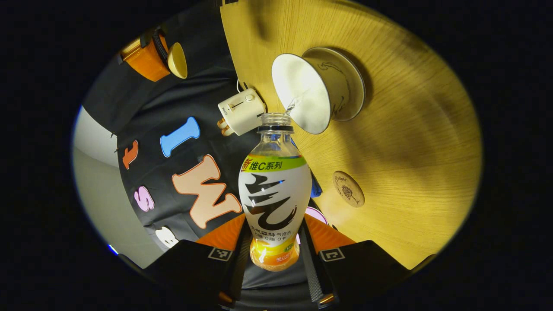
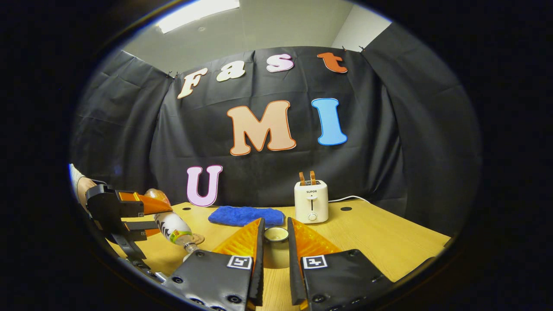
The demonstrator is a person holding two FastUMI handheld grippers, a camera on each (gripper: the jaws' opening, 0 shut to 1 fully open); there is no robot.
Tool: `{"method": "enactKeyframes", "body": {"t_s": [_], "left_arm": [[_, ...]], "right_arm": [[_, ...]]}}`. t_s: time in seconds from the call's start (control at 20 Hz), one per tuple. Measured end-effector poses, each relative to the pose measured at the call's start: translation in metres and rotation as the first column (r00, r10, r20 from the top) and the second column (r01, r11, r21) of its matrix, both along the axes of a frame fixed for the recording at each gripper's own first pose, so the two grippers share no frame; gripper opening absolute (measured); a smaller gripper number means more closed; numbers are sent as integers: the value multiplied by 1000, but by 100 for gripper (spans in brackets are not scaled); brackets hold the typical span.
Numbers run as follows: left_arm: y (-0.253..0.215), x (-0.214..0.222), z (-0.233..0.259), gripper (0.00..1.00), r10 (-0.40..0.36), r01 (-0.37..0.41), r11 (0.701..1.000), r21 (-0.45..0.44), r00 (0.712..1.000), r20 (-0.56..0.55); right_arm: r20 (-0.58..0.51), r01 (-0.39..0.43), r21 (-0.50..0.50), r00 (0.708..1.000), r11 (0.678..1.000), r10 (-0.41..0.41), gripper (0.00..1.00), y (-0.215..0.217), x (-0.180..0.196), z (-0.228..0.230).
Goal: Open the teacup lid with one hand, grasp the water bottle and pour water into the teacup with the other hand; after pouring, place the water bottle on the coaster and then close the teacup lid.
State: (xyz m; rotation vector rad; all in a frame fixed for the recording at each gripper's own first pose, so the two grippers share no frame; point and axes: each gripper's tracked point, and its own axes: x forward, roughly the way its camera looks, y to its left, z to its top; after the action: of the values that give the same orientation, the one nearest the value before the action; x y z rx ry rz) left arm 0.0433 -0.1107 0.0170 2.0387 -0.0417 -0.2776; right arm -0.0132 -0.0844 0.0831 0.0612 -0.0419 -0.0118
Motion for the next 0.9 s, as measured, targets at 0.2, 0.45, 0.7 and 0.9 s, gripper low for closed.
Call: {"method": "enactKeyframes", "body": {"t_s": [0.2,0.45,0.7,0.9], "left_arm": [[0,0,-2,58,2,-2,1000,-13,1000,-6],[6,0,-22,57,22,-26,998,-63,998,-61],[17,-2,-33,58,51,-61,993,-103,994,-99],[19,-2,-39,58,53,-71,987,-142,990,-128]], "right_arm": [[1,2,1,1000,1000,-2,28,-1,0,1],[0,-3,6,1000,1000,3,27,0,0,1],[-2,-4,5,1000,1000,4,27,2,0,-1],[-2,-2,4,1000,1000,2,28,1,0,-1]]}}
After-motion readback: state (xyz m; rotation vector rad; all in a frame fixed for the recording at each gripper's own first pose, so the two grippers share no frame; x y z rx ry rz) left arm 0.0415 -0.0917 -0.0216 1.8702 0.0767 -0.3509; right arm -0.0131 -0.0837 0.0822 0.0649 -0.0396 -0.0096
